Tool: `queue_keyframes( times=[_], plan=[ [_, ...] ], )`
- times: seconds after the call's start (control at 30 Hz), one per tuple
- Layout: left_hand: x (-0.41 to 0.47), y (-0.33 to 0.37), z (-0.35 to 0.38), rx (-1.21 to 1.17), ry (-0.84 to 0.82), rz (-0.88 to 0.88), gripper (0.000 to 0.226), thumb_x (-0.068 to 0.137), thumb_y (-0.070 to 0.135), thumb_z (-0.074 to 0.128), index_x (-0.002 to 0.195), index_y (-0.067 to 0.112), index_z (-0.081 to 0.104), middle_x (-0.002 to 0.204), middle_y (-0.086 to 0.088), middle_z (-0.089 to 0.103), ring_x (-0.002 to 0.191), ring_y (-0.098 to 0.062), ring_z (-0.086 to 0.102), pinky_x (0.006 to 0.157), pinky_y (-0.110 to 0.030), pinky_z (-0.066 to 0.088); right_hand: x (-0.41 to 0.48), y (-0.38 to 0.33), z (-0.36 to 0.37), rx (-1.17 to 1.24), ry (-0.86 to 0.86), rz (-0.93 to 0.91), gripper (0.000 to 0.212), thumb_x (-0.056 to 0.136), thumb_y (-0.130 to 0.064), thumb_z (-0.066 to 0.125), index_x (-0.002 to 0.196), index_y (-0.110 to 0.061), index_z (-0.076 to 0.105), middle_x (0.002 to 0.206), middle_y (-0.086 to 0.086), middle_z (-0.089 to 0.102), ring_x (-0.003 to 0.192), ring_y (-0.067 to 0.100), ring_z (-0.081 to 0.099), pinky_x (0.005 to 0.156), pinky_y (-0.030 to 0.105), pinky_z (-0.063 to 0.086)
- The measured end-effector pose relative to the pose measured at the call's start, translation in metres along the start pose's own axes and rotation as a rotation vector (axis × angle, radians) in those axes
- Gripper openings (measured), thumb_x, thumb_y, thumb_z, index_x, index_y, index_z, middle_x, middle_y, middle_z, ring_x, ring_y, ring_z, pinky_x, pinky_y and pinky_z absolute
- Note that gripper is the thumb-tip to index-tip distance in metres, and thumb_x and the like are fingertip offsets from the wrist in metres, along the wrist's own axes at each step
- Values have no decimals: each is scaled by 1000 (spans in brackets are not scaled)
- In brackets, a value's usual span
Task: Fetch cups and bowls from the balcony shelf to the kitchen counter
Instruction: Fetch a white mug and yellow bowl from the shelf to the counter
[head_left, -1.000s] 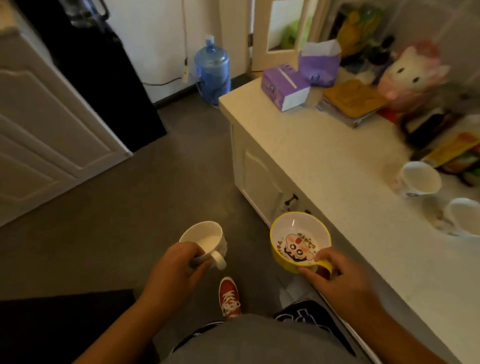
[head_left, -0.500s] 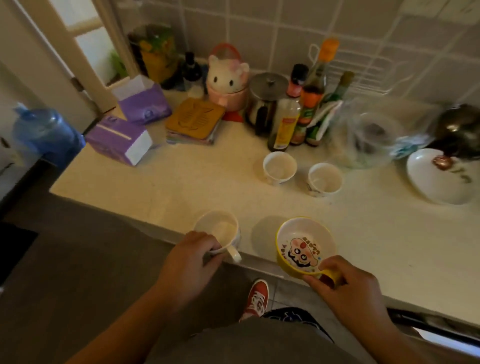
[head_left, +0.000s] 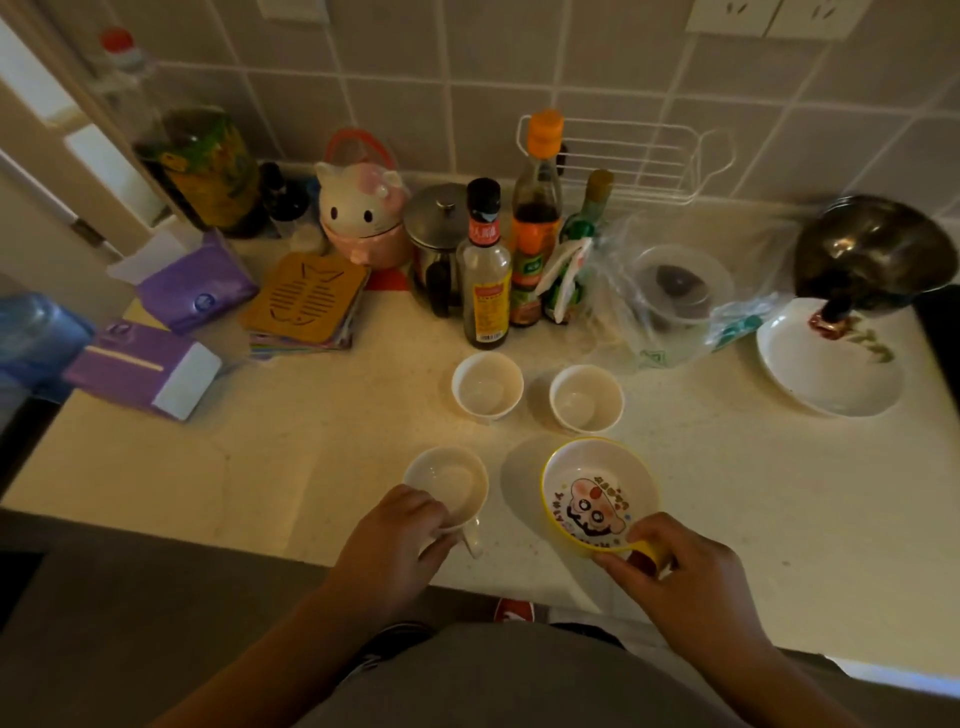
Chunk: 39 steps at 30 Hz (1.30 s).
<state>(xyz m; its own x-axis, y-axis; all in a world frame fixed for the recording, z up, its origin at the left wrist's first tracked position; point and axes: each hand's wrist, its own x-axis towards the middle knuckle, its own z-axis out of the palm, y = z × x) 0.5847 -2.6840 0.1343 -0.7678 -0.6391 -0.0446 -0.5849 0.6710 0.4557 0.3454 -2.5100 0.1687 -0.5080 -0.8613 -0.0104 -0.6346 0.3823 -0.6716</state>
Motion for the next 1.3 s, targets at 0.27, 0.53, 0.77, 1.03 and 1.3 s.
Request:
queue_keyframes(
  times=[0.27,0.53,0.77,1.03,1.3],
  plan=[
    [15,-12,5,17,-52,107,15,82,31,70,82,17,69,86,5,67,88,-13,57,71,-26,51,-5,-2,6,-5,59,20,32,62,-65,61,72,-34,58,54,-30,49,56,-14,59,43,0,40],
    [27,-24,6,69,-113,249,12,80,32,71,81,21,67,85,7,65,87,-12,57,71,-22,45,-19,-6,11,1,158,94,31,63,-64,61,73,-35,56,51,-27,50,62,-19,57,44,-2,38],
    [32,-26,3,97,-159,378,10,77,22,75,80,17,67,82,3,65,83,-17,58,69,-28,51,-30,-5,14,22,155,148,36,63,-62,63,74,-27,62,52,-35,43,69,-26,54,47,-5,37],
    [37,-18,0,167,-169,424,12,76,19,78,84,16,71,85,1,69,84,-20,62,71,-28,53,-40,-2,17,-64,238,192,31,63,-55,73,77,-30,62,51,-24,53,47,-10,56,45,7,44],
    [39,-14,-6,240,-175,471,15,71,22,80,83,20,72,82,4,69,82,-19,63,69,-30,54,-48,-6,30,-38,186,167,17,78,-29,76,91,-20,72,55,-10,63,45,0,57,45,16,48]
  ],
)
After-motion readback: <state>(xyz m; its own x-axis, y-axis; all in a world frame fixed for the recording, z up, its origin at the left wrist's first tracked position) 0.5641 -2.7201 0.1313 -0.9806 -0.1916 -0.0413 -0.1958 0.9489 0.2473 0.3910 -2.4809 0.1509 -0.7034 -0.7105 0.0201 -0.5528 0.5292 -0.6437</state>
